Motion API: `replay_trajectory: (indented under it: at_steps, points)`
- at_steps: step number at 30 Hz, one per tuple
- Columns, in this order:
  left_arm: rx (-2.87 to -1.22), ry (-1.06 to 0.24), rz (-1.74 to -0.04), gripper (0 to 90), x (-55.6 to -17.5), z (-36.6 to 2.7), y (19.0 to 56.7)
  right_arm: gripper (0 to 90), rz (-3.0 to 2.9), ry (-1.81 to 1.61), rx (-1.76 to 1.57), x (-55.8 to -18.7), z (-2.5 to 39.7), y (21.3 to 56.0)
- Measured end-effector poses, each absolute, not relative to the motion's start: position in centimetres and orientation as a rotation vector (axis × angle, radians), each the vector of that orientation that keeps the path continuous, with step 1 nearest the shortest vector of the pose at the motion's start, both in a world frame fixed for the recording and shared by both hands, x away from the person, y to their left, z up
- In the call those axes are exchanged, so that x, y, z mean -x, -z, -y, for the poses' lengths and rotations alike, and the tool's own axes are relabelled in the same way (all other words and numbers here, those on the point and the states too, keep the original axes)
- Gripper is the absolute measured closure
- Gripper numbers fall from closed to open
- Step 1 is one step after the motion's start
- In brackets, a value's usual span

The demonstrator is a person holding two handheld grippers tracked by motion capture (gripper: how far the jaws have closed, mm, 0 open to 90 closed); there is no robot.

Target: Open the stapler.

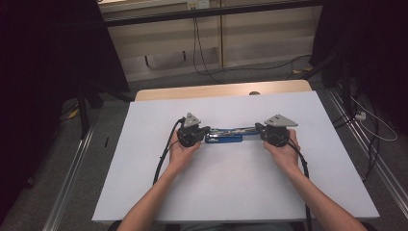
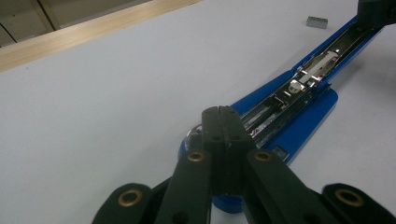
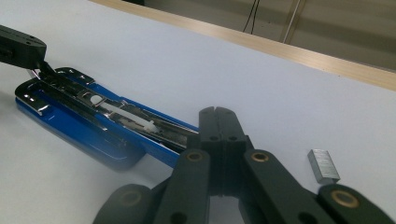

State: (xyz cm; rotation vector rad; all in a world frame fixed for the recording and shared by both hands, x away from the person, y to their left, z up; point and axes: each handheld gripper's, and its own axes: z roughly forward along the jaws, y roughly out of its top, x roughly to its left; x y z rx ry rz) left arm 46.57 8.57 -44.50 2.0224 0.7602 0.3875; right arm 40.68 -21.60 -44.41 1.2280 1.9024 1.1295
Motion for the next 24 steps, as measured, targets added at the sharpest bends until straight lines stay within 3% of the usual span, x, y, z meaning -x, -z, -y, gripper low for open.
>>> replay_trajectory:
  at_steps: [11, 21, 24]
  points:
    - [-1.998, -0.393, -0.752, 89.9, -46.41, -8.57, 44.03, 90.0, -1.91, -1.136, -1.25, -40.74, 21.67, 44.61]
    - [-1.996, -0.388, -0.746, 81.9, -46.1, -8.33, 43.84, 86.2, -1.897, -1.197, -1.249, -40.71, 21.89, 44.34]
    - [-1.982, -0.406, -0.75, 76.0, -46.01, -8.36, 43.6, 83.8, -1.896, -1.216, -1.25, -40.7, 21.92, 44.25]
